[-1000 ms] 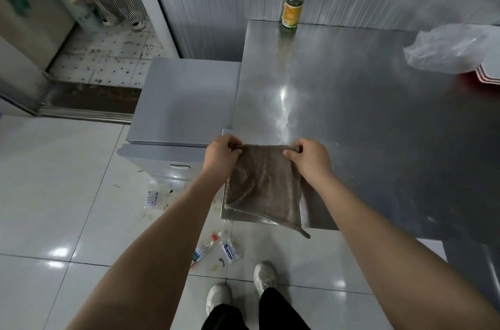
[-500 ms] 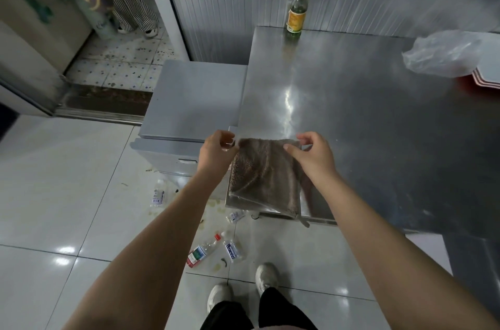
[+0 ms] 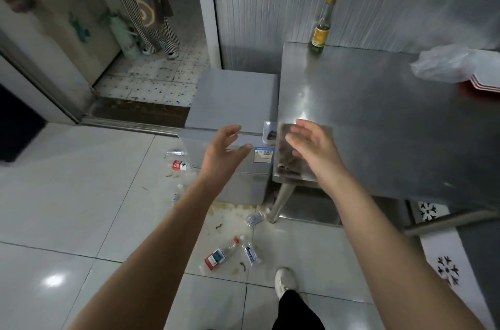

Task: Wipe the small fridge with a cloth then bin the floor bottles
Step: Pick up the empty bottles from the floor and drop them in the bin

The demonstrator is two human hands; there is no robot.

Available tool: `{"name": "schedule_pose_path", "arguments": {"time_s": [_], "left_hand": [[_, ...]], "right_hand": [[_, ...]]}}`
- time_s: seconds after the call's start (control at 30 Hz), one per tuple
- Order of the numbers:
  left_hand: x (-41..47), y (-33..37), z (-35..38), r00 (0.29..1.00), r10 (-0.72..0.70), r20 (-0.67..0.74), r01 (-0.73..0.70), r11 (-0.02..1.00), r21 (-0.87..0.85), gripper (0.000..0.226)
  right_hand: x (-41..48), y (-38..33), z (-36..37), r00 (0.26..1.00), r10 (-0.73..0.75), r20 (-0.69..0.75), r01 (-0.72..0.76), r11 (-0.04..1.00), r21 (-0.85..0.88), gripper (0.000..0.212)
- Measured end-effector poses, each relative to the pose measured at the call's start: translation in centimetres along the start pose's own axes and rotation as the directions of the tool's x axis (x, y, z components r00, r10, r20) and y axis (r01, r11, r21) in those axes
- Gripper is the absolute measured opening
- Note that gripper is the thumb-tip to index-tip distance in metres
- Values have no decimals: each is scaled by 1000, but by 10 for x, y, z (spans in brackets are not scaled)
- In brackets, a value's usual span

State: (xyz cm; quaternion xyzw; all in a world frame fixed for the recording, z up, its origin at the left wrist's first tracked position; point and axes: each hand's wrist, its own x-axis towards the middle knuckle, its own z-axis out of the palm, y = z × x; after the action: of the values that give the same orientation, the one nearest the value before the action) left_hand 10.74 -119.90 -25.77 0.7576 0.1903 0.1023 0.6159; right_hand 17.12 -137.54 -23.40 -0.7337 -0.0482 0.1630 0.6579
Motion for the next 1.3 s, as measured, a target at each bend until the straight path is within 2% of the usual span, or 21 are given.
{"name": "schedule_pose_path", "arguments": {"time_s": [0.13,0.3,0.47,0.63,0.93,1.13,1.3], "left_hand": [[-41,2,-60,997,72,40,-68,993,-96,44],[-95,-2,-126,995,84,60,-73,983,-167,43],[-129,-16,-150,992,98,79,-79,974,-210,44],[-150,-43,-151,997,33,66,-16,970,-244,41],[-155,-145,-117,994,-110,-1,107,968,-229,36],[-144,-256,-94,974,-225,26,225,952,-209,37],[-123,-368,-79,942,-334,-9,327,927,-185,37]], "right_hand": [[-57,-7,48,998,-20,-58,22,999,38,53],[-125,-9,105,991,-11,-132,35,984,175,45],[-164,2,128,986,-12,-164,44,981,191,42],[-171,32,132,987,27,-156,-3,988,153,40],[-150,160,135,974,181,-133,-167,979,114,34],[-135,281,157,944,292,-156,-282,956,81,33],[-111,392,171,894,389,-220,-391,920,36,33]]}}
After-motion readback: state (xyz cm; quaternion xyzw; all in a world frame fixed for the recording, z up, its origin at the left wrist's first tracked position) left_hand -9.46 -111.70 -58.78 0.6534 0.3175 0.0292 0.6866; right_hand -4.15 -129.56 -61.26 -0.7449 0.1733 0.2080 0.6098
